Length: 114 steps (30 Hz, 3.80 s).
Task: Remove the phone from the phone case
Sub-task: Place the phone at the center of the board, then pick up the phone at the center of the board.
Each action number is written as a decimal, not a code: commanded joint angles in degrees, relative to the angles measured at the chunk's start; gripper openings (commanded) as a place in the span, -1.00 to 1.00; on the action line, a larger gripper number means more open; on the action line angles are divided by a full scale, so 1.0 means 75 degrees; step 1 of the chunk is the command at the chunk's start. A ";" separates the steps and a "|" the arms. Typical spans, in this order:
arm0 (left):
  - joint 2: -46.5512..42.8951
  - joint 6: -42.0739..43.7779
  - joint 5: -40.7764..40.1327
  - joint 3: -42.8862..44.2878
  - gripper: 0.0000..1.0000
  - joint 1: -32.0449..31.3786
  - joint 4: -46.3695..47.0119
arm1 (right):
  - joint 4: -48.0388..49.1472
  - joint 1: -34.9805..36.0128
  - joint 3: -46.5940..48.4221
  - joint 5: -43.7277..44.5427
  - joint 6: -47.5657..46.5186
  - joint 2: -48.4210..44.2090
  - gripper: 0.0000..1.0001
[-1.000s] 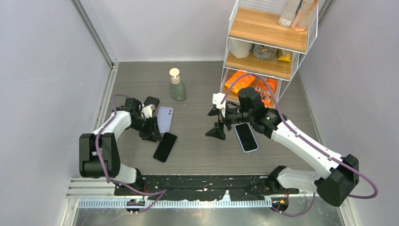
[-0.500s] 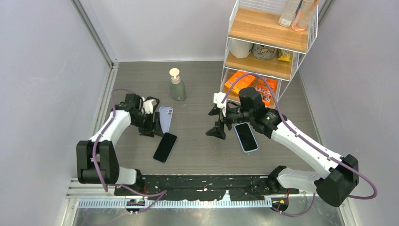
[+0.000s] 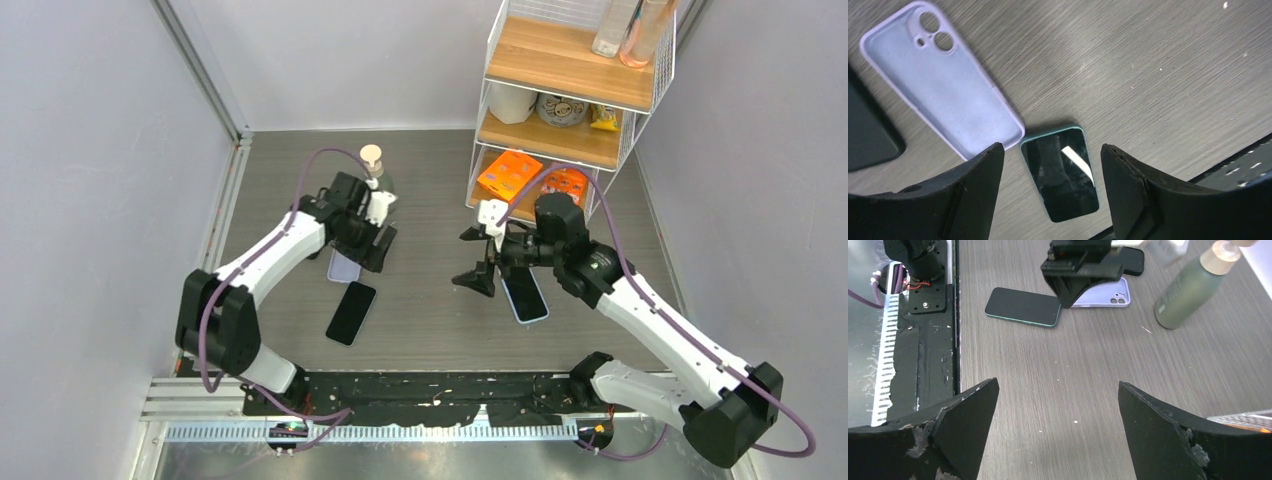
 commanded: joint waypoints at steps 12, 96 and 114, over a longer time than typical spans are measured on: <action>0.1444 0.2536 -0.0936 0.0373 0.54 -0.1510 -0.0532 | 0.0624 -0.0391 -0.0530 -0.0254 -0.0016 -0.0994 0.91; -0.2696 0.1856 -0.1986 -0.1307 0.99 -0.0997 0.0166 | -0.2797 -0.0689 -0.0180 0.6402 0.0579 0.2329 0.91; -0.2613 0.1817 -0.1703 -0.1372 0.99 -0.0996 0.0151 | -0.3526 -0.1638 -0.0028 0.4788 -0.0257 0.3860 0.91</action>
